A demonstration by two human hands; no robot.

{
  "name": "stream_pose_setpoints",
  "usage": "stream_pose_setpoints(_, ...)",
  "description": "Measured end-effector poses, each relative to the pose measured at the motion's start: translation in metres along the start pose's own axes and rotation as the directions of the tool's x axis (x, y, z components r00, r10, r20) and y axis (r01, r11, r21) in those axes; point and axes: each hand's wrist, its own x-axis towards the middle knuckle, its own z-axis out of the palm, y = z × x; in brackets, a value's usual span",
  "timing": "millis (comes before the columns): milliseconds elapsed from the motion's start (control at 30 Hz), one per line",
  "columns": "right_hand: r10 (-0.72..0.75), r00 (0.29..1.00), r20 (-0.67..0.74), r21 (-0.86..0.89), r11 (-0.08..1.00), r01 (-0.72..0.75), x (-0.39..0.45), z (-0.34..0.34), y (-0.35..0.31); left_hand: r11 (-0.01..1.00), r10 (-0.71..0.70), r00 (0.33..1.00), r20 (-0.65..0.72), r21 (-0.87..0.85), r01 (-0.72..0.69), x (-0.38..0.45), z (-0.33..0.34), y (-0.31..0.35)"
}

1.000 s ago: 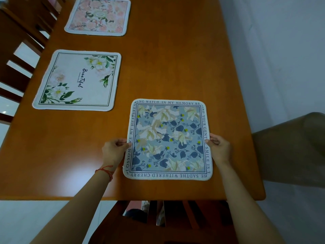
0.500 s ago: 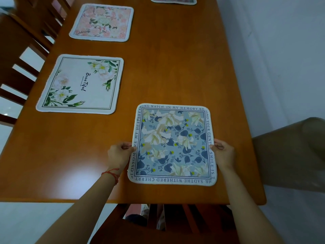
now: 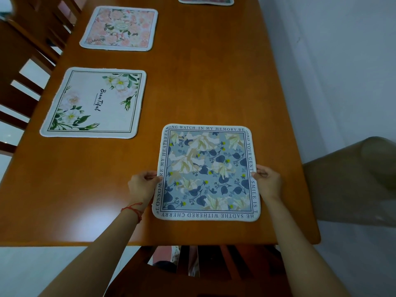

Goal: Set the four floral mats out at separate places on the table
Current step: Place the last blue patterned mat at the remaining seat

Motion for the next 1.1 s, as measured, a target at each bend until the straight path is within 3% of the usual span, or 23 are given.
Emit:
stream_pose_setpoints(800,-0.046,0.999,0.029,-0.052,0.998,0.047,-0.008,-0.002,0.003,0.995,0.065,0.997,-0.037,0.073,-0.062,-0.014,-0.002,-0.001)
stream_pose_setpoints(1100,-0.036,0.999,0.028,-0.1,0.994,0.039,-0.01,-0.005,0.009,0.974,0.204,0.978,-0.032,0.11,-0.199,-0.022,-0.002,0.0)
